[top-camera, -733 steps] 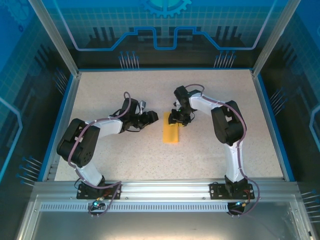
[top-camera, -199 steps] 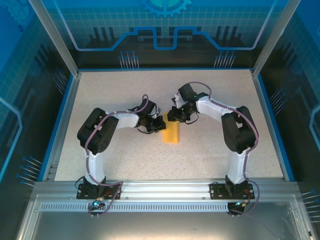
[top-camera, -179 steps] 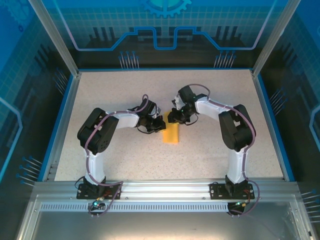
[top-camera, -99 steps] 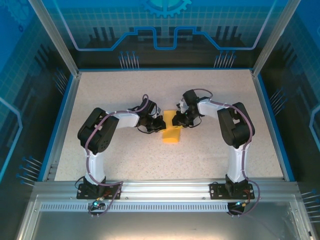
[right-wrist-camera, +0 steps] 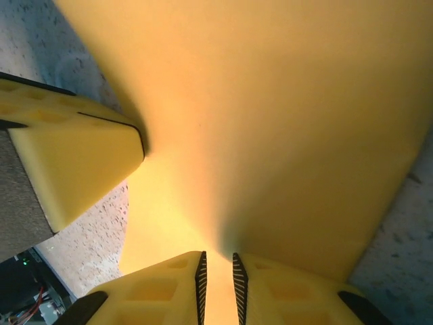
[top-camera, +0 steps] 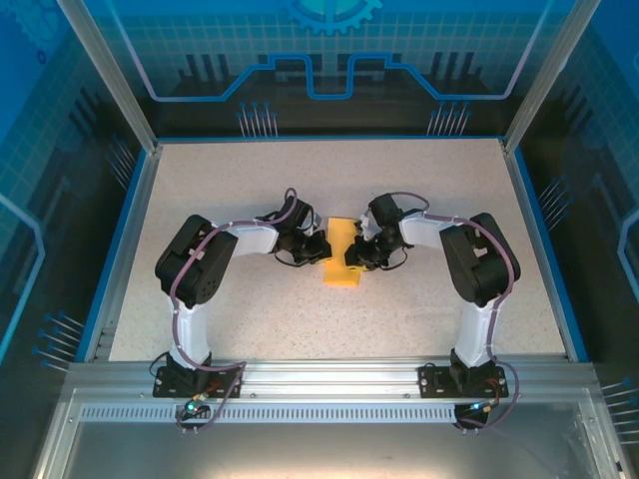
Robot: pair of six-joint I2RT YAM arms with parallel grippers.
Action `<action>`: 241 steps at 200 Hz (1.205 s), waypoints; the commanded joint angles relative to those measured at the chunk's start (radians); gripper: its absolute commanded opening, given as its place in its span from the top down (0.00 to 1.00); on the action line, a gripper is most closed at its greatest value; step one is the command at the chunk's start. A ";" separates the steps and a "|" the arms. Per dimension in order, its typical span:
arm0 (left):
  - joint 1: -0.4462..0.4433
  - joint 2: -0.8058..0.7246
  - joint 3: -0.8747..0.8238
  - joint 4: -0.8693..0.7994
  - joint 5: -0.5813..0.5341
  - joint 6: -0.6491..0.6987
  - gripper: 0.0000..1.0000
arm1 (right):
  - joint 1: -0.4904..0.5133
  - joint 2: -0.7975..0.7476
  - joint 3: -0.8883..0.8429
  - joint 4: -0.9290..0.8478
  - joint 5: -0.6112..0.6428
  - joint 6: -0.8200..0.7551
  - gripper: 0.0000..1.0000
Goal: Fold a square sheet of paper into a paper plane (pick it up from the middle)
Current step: Fold the square sheet of paper in half at the center of the table.
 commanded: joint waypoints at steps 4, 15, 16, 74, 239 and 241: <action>-0.009 0.067 -0.015 -0.109 -0.074 0.011 1.00 | 0.002 -0.018 -0.033 0.004 -0.008 0.015 0.78; -0.009 0.066 -0.014 -0.108 -0.074 0.008 1.00 | 0.006 -0.065 -0.049 0.016 -0.029 0.014 0.78; -0.009 0.066 -0.015 -0.108 -0.074 0.008 1.00 | 0.007 -0.069 -0.050 0.016 -0.030 0.014 0.78; -0.010 0.066 -0.013 -0.106 -0.076 0.006 1.00 | 0.020 -0.086 -0.176 0.045 -0.030 0.042 0.77; -0.014 0.064 0.001 -0.125 -0.072 0.016 1.00 | 0.011 -0.187 -0.096 0.007 0.037 0.030 0.78; -0.013 0.064 0.000 -0.125 -0.073 0.016 1.00 | 0.007 -0.188 -0.089 0.012 0.040 0.031 0.77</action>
